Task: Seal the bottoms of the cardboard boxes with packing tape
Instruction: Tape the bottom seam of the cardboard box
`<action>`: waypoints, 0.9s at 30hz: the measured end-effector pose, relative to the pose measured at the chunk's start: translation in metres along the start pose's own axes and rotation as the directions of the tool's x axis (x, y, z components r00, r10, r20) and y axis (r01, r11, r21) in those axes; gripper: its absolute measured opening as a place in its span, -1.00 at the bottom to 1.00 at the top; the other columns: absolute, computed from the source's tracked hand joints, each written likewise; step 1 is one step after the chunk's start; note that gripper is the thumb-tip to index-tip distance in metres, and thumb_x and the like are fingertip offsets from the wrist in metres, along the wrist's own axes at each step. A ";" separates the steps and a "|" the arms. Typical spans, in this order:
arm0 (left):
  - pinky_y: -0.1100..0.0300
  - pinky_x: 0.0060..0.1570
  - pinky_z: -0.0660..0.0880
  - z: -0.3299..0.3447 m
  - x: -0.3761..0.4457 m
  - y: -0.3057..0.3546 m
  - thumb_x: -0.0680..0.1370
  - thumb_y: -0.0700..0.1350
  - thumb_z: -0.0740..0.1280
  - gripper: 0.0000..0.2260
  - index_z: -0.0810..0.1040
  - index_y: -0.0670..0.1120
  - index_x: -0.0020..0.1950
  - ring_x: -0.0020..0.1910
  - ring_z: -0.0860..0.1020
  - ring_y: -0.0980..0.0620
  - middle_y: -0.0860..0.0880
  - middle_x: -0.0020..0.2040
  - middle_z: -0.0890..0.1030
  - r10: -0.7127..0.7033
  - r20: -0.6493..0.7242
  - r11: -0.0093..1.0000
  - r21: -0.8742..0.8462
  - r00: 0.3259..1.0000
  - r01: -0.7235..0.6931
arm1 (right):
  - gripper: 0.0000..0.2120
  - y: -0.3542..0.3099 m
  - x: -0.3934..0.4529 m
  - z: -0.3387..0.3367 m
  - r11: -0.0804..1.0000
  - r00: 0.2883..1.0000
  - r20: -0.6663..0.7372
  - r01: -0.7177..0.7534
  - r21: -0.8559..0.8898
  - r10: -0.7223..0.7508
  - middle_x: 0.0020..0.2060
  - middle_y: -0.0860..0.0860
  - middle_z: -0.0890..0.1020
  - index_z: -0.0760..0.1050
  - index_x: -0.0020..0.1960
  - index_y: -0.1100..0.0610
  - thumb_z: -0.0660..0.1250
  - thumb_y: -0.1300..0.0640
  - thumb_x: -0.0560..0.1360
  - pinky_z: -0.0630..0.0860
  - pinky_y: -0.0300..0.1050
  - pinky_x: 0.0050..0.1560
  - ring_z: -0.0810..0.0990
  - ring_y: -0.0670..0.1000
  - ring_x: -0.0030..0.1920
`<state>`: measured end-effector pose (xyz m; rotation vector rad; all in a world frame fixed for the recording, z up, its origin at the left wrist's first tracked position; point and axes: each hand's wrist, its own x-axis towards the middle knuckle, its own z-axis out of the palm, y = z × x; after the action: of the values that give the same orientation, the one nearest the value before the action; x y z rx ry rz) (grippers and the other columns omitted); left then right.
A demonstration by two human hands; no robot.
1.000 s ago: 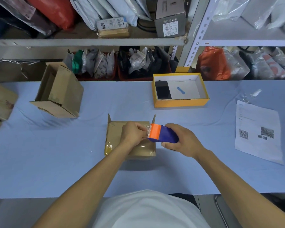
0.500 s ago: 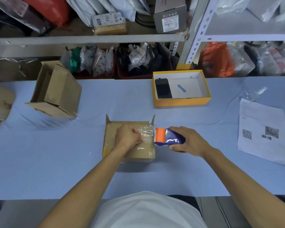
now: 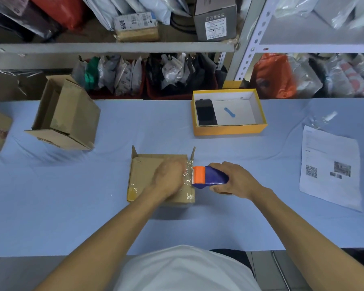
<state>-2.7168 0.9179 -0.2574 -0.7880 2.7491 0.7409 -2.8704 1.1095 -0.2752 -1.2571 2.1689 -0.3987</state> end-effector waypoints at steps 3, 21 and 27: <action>0.06 0.01 0.33 0.020 -0.006 -0.001 0.44 -0.23 0.24 -0.89 0.46 -0.04 -0.10 0.03 0.37 -0.07 0.06 -0.08 0.42 0.162 -0.019 0.978 -0.128 0.987 -0.163 | -0.37 -0.001 -0.001 -0.003 1.000 1.000 0.013 -0.002 -0.001 0.002 0.02 -0.11 0.53 0.31 0.39 -0.21 0.47 -0.21 0.38 0.53 -0.12 -0.01 0.51 -0.06 -0.02; 0.14 0.00 0.11 0.036 -0.009 -0.001 0.51 0.13 0.27 -0.84 0.54 0.18 0.05 0.06 0.29 0.08 0.14 -0.03 0.35 0.154 -0.146 0.986 -0.035 0.977 -0.161 | -0.52 0.002 -0.002 0.017 0.981 0.976 0.122 -0.189 0.047 0.182 -0.03 -0.14 0.61 0.47 0.19 -0.18 0.41 -0.27 0.31 0.57 0.01 0.02 0.57 -0.03 0.00; 0.13 0.00 0.11 0.037 -0.010 -0.001 0.50 0.09 0.26 -0.89 0.55 0.17 -0.04 0.04 0.27 0.10 0.17 -0.03 0.34 0.161 -0.143 0.987 -0.003 0.977 -0.163 | -0.49 -0.004 -0.002 0.025 0.937 0.924 0.166 -0.348 -0.010 0.345 -0.06 -0.13 0.62 0.52 0.10 -0.15 0.33 -0.37 0.24 0.55 -0.05 -0.06 0.56 -0.01 -0.04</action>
<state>-2.7067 0.9403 -0.2864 -0.6483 2.9682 0.7632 -2.8515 1.1101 -0.2915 -0.8368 2.1794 -0.1610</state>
